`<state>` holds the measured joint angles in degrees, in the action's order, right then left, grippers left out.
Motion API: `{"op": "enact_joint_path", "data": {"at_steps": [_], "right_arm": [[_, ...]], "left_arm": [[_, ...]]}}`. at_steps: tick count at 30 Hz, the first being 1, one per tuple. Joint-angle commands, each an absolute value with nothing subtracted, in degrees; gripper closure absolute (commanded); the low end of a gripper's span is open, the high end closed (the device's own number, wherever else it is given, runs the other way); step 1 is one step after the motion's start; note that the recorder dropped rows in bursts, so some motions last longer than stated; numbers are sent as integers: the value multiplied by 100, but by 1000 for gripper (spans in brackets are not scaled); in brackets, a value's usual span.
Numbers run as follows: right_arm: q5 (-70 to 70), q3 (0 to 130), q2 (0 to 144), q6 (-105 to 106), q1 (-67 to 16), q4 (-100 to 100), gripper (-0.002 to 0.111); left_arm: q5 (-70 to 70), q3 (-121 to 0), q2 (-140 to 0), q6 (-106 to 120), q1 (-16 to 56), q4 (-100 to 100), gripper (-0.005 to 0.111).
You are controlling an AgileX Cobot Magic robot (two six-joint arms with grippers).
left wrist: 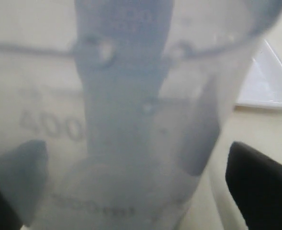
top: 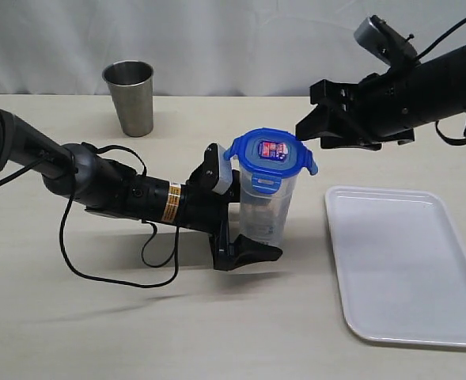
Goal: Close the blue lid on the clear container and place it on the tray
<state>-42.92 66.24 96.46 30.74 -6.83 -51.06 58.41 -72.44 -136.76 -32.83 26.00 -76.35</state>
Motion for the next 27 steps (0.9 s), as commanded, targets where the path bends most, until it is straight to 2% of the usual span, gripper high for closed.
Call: {"op": "enact_joint_path", "data": {"at_steps": [1, 11, 17, 27], "right_arm": [[-4371, 6853, 9586, 2265, -682, -4076, 62], [-5256, 6748, 9111, 2178, -682, -4296, 62], [-4555, 6240, 9111, 2178, -682, -4341, 62], [-4591, 6230, 9132, 2871, -682, -5240, 62]], "left_arm": [[5867, -7281, -13670, -3273, 2599, -7590, 3], [5867, -7281, -13670, -3273, 2599, -7590, 3], [5856, -7281, -13670, -3273, 2599, -7589, 3], [5856, -7281, -13670, -3273, 2599, -7589, 3]]}}
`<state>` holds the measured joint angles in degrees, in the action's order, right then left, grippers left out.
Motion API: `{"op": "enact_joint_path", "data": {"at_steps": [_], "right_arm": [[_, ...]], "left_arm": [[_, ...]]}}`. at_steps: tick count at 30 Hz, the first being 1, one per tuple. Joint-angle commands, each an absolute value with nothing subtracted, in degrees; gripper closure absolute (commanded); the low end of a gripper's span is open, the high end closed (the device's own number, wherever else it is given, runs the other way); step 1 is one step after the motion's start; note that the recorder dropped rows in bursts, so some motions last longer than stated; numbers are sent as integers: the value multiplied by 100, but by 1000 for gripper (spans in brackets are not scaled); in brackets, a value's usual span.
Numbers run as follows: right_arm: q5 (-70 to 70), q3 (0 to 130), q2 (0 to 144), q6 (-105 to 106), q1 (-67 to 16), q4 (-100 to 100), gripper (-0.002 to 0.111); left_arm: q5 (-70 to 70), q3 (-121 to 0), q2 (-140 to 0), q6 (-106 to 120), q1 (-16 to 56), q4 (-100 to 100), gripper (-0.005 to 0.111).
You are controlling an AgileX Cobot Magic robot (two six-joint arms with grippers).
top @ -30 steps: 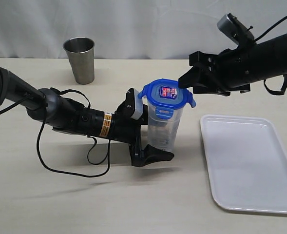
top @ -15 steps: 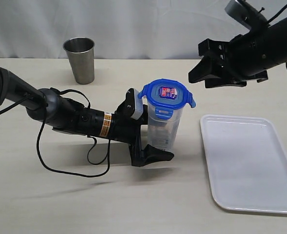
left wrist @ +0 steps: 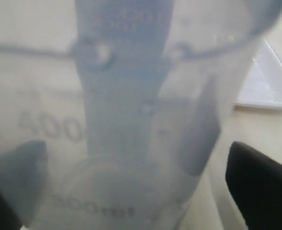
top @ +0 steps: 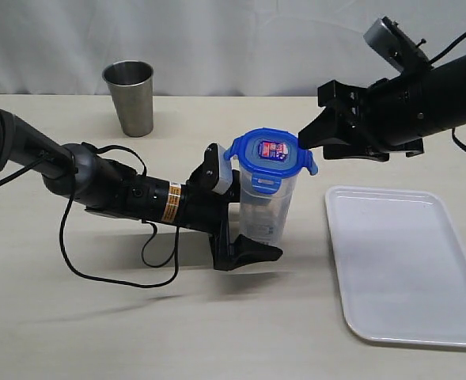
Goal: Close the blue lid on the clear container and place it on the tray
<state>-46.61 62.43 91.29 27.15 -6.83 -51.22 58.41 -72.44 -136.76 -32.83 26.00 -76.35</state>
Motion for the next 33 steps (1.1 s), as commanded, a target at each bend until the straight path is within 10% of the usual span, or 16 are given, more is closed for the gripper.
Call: {"op": "enact_joint_path", "data": {"at_steps": [1, 21, 33], "right_arm": [[-4610, 6230, 9159, 2871, -682, -5240, 62], [-4674, 6230, 9514, 3400, -682, -5784, 81], [-4544, 6230, 9514, 2884, -682, -4989, 61]], "left_arm": [[5856, -7281, -13670, -3273, 2599, -7589, 3], [5856, -7281, -13670, -3273, 2599, -7589, 3], [5856, -7281, -13670, -3273, 2599, -7589, 3]]}}
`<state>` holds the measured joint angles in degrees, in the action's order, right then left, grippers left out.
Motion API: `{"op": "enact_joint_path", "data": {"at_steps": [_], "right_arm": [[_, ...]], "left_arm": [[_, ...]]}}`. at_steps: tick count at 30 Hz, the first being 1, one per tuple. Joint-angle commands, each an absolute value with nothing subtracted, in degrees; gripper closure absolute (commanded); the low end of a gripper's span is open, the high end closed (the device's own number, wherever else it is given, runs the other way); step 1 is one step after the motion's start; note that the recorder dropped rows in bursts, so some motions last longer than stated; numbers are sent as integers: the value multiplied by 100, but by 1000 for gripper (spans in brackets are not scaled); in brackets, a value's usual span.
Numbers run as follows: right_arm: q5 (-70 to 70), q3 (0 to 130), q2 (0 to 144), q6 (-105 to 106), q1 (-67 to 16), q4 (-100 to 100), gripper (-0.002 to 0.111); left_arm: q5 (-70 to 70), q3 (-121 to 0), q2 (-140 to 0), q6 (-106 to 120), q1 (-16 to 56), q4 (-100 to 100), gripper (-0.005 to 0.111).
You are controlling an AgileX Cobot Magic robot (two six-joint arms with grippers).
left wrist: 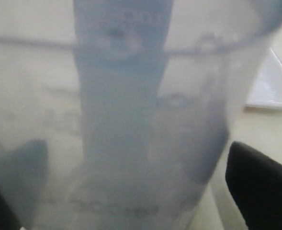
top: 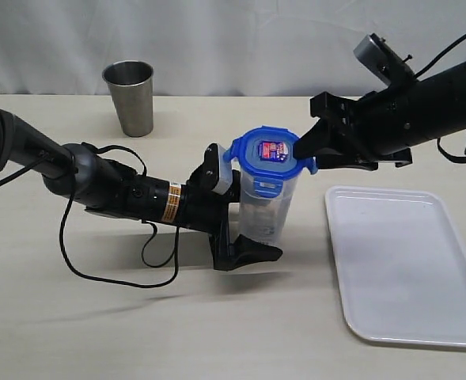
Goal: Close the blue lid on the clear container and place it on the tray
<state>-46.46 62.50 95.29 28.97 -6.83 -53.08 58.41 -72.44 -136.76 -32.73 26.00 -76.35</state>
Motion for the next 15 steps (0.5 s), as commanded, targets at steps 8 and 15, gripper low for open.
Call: {"op": "enact_joint_path", "data": {"at_steps": [8, 15], "right_arm": [[-4785, 6753, 9514, 2817, -682, -4975, 60], [-5167, 6883, 9514, 2719, -682, -4889, 67]], "left_arm": [[5856, -7281, -13670, -3273, 2599, -7589, 3], [5856, -7281, -13670, -3273, 2599, -7589, 3]]}}
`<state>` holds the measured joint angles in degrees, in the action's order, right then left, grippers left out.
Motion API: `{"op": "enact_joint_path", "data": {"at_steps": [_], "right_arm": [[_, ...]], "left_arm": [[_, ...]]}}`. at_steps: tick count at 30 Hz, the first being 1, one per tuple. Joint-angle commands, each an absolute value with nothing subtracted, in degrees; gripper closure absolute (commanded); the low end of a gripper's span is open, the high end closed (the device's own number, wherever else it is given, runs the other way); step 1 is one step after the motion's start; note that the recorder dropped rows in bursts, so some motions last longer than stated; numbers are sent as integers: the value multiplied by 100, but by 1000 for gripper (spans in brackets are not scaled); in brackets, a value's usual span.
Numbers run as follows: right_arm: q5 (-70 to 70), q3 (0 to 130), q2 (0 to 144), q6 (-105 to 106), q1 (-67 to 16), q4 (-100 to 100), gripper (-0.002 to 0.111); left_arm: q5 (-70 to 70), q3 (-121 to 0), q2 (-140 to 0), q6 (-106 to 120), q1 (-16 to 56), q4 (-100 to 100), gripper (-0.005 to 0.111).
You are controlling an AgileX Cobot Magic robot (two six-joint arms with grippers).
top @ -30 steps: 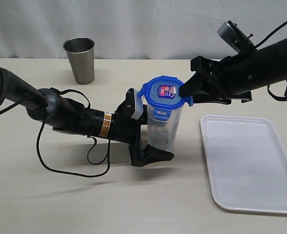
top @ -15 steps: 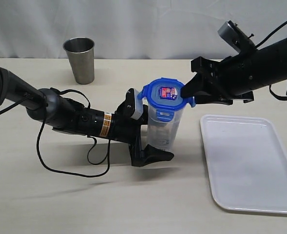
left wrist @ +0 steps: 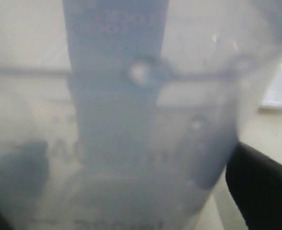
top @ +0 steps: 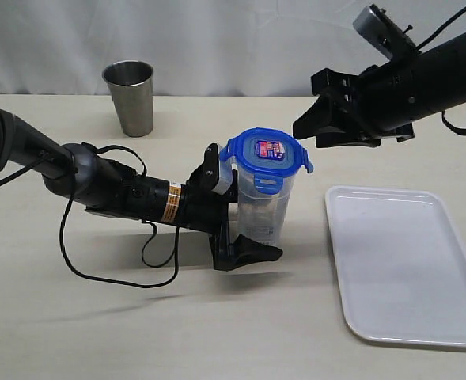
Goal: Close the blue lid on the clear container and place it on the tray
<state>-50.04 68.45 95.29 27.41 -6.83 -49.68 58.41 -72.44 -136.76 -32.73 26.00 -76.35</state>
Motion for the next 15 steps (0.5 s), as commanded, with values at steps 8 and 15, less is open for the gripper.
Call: {"op": "enact_joint_path", "data": {"at_steps": [8, 15], "right_arm": [[-5212, 6883, 9808, 2719, -887, -4852, 67], [-5079, 6886, 9971, 2674, -1019, -4817, 67]], "left_arm": [[5856, -7281, -13670, -3273, 2599, -7589, 3], [5856, -7281, -13670, -3273, 2599, -7589, 3]]}}
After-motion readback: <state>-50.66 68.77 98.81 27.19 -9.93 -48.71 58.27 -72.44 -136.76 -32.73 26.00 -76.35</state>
